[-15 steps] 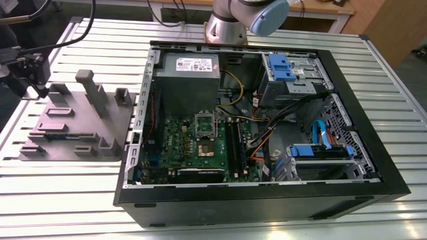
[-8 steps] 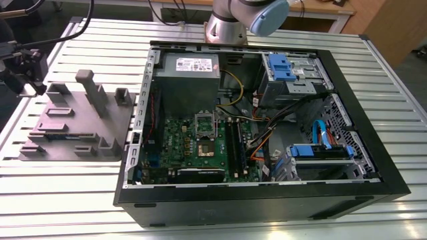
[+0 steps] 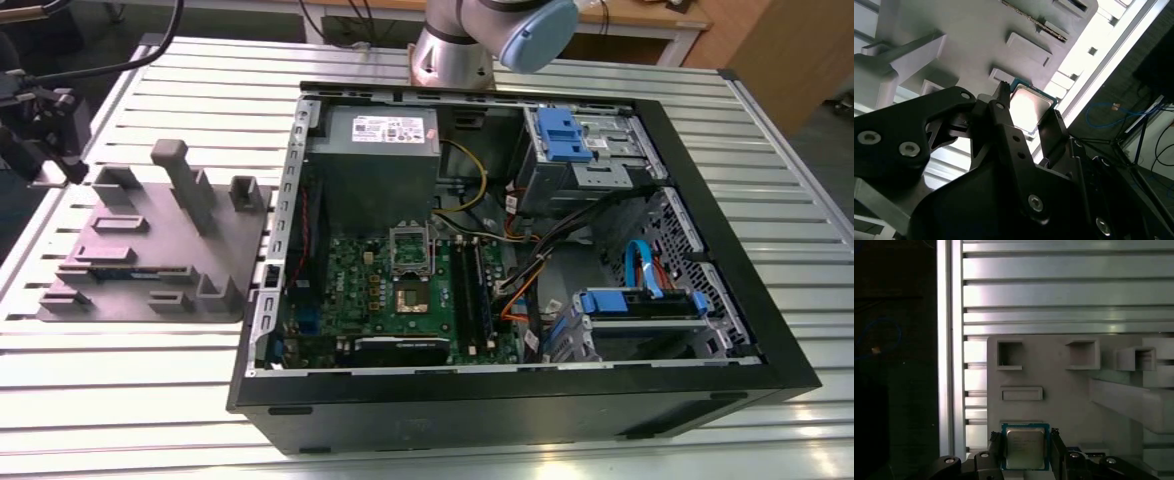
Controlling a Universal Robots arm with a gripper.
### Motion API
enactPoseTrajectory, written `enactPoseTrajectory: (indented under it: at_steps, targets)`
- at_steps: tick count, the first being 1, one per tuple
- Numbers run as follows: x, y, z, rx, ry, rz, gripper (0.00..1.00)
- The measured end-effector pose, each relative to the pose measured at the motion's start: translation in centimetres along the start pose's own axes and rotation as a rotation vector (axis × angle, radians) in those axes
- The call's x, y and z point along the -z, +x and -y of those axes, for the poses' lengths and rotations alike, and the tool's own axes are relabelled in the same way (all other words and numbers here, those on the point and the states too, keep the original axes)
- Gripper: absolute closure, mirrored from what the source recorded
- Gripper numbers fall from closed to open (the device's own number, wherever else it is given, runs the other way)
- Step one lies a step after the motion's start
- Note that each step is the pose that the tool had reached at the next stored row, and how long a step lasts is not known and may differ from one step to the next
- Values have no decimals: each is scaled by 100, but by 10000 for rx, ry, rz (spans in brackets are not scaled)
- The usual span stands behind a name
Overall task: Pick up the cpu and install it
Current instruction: 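Pick up the cpu and move it towards the insertion slot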
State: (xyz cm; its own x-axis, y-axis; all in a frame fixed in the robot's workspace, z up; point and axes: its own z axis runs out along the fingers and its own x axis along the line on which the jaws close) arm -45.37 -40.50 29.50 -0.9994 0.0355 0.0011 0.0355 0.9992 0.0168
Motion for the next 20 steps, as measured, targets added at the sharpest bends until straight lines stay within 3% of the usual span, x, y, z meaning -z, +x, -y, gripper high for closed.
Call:
enactPoseTrajectory:
  at_steps: [20]
  targets:
    - [268,0,-5,0,0,0,53]
